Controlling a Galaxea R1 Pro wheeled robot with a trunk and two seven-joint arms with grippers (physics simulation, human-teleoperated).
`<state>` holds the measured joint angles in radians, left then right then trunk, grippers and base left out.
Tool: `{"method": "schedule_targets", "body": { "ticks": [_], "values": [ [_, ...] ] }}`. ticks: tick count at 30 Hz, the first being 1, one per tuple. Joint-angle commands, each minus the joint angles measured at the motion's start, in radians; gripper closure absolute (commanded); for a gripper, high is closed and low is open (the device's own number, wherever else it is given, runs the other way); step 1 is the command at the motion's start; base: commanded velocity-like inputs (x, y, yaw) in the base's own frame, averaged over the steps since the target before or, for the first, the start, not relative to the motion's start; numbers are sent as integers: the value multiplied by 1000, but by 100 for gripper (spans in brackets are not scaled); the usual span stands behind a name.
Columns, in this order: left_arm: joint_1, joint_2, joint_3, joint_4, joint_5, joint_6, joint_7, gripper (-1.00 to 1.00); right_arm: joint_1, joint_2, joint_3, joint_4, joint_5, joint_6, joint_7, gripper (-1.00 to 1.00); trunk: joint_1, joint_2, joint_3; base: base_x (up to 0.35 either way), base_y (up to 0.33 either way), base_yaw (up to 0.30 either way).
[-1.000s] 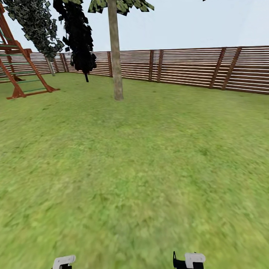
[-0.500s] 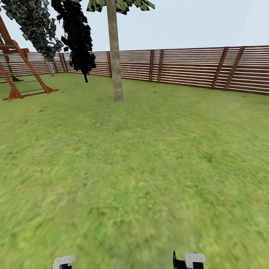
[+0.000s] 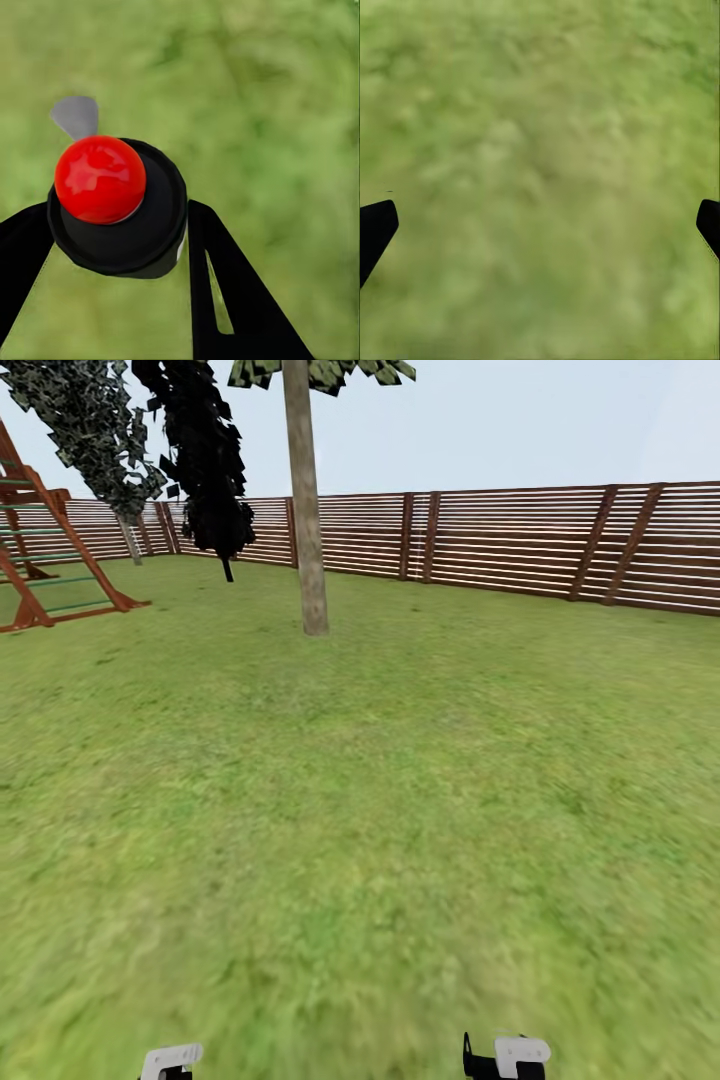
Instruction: In the garden, pick up the pesticide atomizer on the floor and spray pesticide onto both trees until each tree trunk is fully covered.
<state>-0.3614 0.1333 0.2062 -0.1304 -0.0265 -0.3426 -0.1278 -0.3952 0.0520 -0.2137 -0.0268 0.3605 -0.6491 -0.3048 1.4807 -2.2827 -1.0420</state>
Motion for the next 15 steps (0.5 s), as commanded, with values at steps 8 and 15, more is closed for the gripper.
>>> {"method": "schedule_targets", "body": {
  "ticks": [8, 15],
  "values": [
    [-1, 0, 9, 1, -3, -3, -7, 100, -1, 1, -6, 1, 11, -1, -7, -100, 0, 0, -1, 338, 0, 0],
    [-1, 0, 9, 1, -3, -3, -7, 100, -1, 1, -6, 1, 11, -1, -7, -100, 0, 0, -1, 338, 0, 0]
  ]
}}
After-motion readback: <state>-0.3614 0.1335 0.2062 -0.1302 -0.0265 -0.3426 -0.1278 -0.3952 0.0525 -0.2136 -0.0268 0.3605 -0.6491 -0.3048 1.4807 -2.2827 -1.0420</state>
